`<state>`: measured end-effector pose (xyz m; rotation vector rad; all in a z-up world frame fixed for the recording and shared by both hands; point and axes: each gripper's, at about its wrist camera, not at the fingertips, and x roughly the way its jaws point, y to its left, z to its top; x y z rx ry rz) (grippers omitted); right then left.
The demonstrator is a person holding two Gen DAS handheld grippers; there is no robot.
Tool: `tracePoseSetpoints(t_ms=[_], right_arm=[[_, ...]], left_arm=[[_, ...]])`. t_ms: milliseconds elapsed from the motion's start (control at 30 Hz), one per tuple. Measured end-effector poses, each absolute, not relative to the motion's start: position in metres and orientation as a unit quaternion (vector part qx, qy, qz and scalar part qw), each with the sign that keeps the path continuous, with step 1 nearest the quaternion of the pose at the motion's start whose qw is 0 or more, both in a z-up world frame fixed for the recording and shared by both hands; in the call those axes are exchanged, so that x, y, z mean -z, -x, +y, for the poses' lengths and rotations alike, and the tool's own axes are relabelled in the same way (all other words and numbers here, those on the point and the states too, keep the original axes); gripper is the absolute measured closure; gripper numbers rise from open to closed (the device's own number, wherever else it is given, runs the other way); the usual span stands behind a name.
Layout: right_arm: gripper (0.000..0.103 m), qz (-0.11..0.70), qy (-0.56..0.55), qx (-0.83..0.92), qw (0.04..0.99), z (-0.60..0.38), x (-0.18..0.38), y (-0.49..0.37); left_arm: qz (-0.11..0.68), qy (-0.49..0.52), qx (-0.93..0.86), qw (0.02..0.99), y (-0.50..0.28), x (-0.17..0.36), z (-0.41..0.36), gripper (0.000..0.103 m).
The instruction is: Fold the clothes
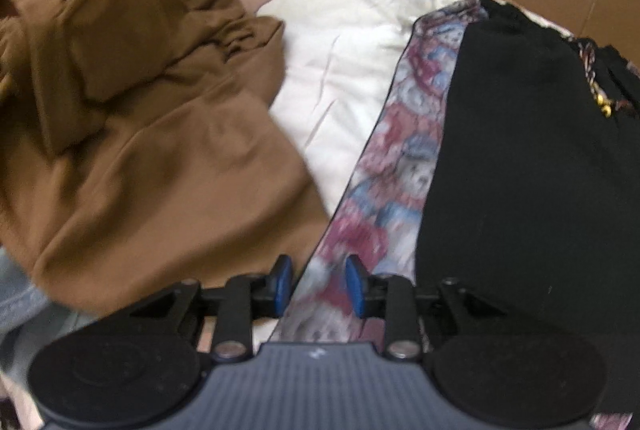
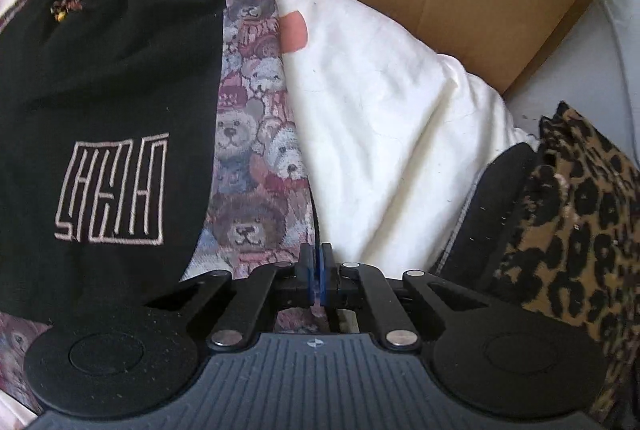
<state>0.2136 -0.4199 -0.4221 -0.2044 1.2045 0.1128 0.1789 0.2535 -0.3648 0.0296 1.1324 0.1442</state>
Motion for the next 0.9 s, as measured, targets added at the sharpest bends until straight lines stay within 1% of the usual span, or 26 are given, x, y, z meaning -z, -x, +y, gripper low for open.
tracePoseSetpoints(t_ms=[67, 133, 333, 500, 600, 800, 867, 900], right_arm=[[0.103, 0.573, 0.098, -0.038, 0.813, -0.423, 0.425, -0.212], [0.103, 0.566, 0.090, -0.034, 0.819, -0.425, 0.418, -0.208], [0.102, 0.541, 0.060, -0.024, 0.838, -0.429, 0.396, -0.197], [0.101, 0.521, 0.024, -0.040, 0.853, -0.421, 0.382, -0.180], [0.101, 0.522, 0.010, -0.051, 0.851, -0.413, 0.386, -0.172], [0.101, 0.559, 0.021, -0.038, 0.828, -0.410, 0.413, -0.156], [0.098, 0.572, 0.023, -0.026, 0.819, -0.413, 0.421, -0.149], [0.098, 0.575, 0.029, -0.025, 0.818, -0.414, 0.425, -0.144]], left_arm=[[0.541, -0.013, -0.071, 0.838, -0.168, 0.364, 0.258, 0.070], [0.546, -0.012, -0.078, 0.834, -0.155, 0.363, 0.263, 0.066], [0.558, 0.011, -0.104, 0.823, -0.121, 0.366, 0.281, 0.066], [0.556, 0.034, -0.115, 0.822, -0.108, 0.372, 0.293, 0.065], [0.552, 0.055, -0.125, 0.822, -0.106, 0.376, 0.301, 0.060], [0.538, 0.087, -0.123, 0.829, -0.093, 0.379, 0.305, 0.060], [0.538, 0.096, -0.118, 0.829, -0.089, 0.379, 0.307, 0.060], [0.537, 0.102, -0.119, 0.829, -0.087, 0.378, 0.308, 0.060]])
